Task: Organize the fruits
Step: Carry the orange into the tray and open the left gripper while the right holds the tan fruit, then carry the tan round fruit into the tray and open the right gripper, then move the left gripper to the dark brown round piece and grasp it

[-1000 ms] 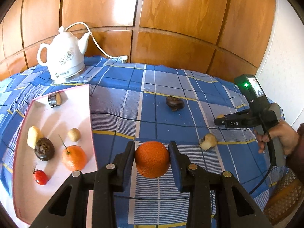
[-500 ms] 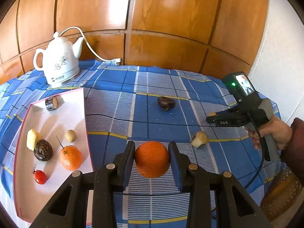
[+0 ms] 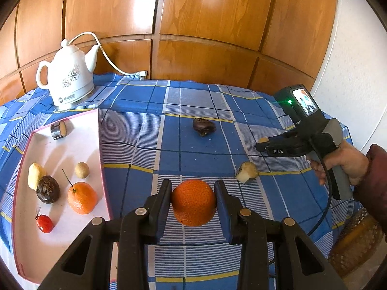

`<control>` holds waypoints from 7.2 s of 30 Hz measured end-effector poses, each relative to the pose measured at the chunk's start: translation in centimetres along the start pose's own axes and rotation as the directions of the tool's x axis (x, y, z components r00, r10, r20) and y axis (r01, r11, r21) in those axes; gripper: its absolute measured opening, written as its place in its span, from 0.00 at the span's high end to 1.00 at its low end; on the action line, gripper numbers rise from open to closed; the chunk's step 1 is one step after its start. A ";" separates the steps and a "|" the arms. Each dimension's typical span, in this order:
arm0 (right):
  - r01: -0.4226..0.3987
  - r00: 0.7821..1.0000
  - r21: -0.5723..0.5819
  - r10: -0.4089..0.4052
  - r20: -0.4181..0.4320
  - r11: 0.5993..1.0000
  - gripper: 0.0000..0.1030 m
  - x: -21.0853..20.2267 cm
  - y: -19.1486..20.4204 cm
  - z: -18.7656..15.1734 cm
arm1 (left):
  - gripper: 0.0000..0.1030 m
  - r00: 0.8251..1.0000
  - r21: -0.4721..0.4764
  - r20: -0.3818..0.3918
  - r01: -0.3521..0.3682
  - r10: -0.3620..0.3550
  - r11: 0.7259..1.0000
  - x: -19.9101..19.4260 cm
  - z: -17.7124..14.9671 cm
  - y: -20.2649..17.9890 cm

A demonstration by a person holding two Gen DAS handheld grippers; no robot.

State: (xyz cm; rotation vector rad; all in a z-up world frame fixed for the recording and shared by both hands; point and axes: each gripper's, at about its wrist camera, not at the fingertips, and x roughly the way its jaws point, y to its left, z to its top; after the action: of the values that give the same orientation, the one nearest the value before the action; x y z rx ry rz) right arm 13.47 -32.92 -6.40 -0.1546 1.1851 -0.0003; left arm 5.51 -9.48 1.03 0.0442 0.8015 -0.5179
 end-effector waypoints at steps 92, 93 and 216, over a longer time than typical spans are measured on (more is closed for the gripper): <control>0.016 1.000 -0.007 -0.016 0.007 1.000 0.74 -0.4 0.3 -0.2 | 0.51 0.956 -0.227 0.042 -0.275 0.291 0.934 -4.4 -0.5 12.1; 0.017 1.000 -0.008 -0.017 0.008 1.000 0.74 -0.5 0.3 -0.2 | 0.51 0.956 -0.227 0.041 -0.274 0.290 0.935 -4.4 -0.6 12.1; -0.182 0.976 0.021 0.178 0.128 0.983 0.65 -6.1 2.4 -0.2 | 0.51 0.970 -0.183 0.012 -0.236 0.242 0.954 -5.2 -2.6 10.7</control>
State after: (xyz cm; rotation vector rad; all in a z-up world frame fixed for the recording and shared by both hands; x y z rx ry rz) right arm 10.78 -30.08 -1.17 -0.0177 1.0691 0.1477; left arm 5.69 2.70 1.19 -0.0347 0.7945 -0.2150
